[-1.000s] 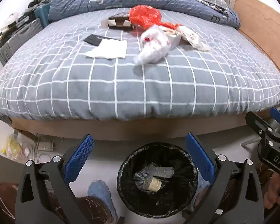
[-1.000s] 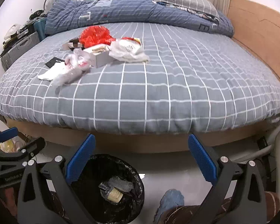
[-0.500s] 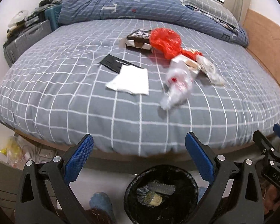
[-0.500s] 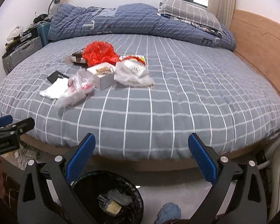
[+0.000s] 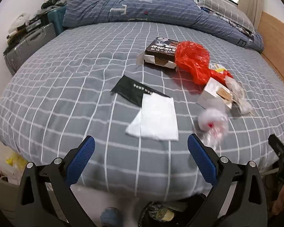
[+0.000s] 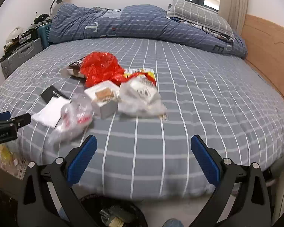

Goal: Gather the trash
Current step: 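Grasp the white tissue with the left tool while the right tool grasps the cotton-pad bag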

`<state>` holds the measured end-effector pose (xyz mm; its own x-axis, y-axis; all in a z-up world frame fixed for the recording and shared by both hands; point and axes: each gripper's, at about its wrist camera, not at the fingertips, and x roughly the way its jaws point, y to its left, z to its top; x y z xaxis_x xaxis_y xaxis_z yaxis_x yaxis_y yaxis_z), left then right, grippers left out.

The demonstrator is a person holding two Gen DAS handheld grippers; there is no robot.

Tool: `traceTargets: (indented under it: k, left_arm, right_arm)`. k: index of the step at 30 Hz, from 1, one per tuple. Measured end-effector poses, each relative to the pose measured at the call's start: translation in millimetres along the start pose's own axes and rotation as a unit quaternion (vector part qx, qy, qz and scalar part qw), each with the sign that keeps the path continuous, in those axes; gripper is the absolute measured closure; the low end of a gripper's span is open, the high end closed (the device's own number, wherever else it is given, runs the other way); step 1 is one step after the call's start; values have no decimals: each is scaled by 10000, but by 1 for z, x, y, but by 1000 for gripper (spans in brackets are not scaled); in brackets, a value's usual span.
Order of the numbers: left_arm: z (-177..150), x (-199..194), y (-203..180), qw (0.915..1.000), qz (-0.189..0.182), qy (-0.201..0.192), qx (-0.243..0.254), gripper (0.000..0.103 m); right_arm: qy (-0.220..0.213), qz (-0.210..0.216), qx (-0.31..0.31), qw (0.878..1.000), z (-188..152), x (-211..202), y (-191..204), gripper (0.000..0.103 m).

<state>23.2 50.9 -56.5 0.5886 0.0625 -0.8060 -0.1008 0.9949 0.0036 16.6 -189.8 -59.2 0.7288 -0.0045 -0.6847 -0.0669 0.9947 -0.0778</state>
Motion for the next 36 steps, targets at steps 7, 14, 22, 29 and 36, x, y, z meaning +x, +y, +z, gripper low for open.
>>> traceTargets:
  k: [7,14,22,29,36]
  left_arm:
    - [21,34,-7,9998,0,151,140,12]
    - [20,61,-16,9989,-80,420,206,17]
    - [15,76,-18,9980,-32,567,263,30]
    - [15,81,-22,9974,0,633,343,59]
    - [13,77,-24,9971,-76,641,396,92]
  right_arm:
    - [47,-57,13,10000,32,44,-13,8]
    - [234,84,50,9997,48,87,-21,8]
    - [446,248,158,9986,51,124,-25,13]
    - [743,627,417,9944,54,149,-26,21]
    - [981,577,253,9932,51,157,-16,44]
